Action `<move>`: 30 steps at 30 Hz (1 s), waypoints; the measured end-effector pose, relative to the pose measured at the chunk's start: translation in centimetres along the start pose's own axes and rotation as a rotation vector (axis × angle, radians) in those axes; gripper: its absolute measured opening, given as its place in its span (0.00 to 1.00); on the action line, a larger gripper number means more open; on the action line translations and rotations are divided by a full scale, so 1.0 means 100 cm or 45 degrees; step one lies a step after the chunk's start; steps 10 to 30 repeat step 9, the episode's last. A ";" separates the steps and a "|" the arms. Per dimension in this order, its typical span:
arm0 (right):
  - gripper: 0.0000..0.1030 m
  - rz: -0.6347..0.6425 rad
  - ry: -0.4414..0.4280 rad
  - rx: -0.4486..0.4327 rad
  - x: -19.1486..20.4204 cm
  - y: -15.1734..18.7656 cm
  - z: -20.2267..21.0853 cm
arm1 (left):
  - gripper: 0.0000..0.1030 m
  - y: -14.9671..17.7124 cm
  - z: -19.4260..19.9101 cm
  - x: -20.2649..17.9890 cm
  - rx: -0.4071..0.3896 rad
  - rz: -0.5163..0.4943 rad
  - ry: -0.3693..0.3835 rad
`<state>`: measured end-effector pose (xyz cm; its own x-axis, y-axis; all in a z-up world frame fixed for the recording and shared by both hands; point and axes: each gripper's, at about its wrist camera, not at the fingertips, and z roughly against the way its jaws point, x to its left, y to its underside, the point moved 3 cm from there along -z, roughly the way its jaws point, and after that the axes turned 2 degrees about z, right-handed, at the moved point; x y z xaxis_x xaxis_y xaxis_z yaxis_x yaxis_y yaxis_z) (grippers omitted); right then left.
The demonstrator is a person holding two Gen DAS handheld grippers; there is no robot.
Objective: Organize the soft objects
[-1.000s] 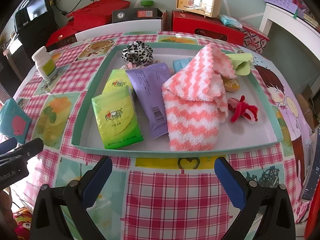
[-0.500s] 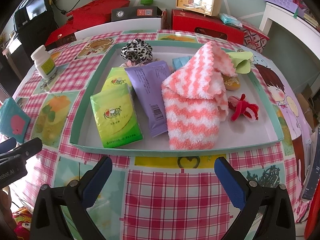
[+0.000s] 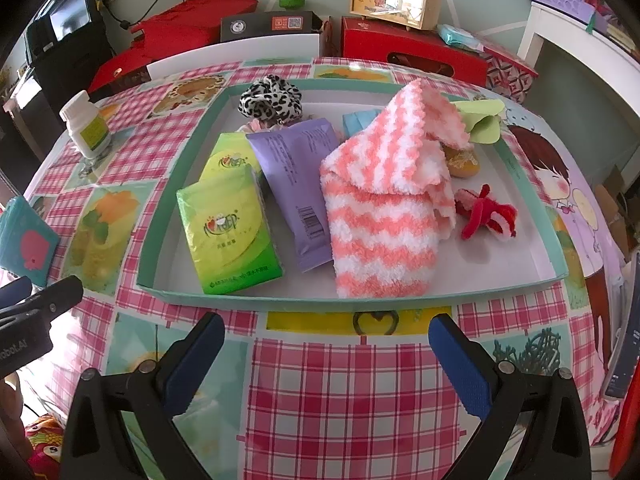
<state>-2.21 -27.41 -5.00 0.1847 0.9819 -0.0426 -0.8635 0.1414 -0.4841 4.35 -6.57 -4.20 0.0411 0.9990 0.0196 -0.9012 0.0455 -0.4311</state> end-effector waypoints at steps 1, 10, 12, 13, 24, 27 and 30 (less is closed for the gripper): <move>1.00 0.000 0.000 0.000 0.000 0.000 0.000 | 0.92 0.000 0.000 0.000 0.000 0.000 0.000; 1.00 0.000 0.002 0.003 -0.001 0.001 -0.001 | 0.92 0.001 0.002 -0.001 -0.011 -0.010 0.006; 1.00 0.000 0.002 0.003 -0.001 0.001 -0.001 | 0.92 0.001 0.002 -0.001 -0.011 -0.010 0.006; 1.00 0.000 0.002 0.003 -0.001 0.001 -0.001 | 0.92 0.001 0.002 -0.001 -0.011 -0.010 0.006; 1.00 0.000 0.002 0.003 -0.001 0.001 -0.001 | 0.92 0.001 0.002 -0.001 -0.011 -0.010 0.006; 1.00 0.000 0.002 0.003 -0.001 0.001 -0.001 | 0.92 0.001 0.002 -0.001 -0.011 -0.010 0.006; 1.00 0.000 0.002 0.003 -0.001 0.001 -0.001 | 0.92 0.001 0.002 -0.001 -0.011 -0.010 0.006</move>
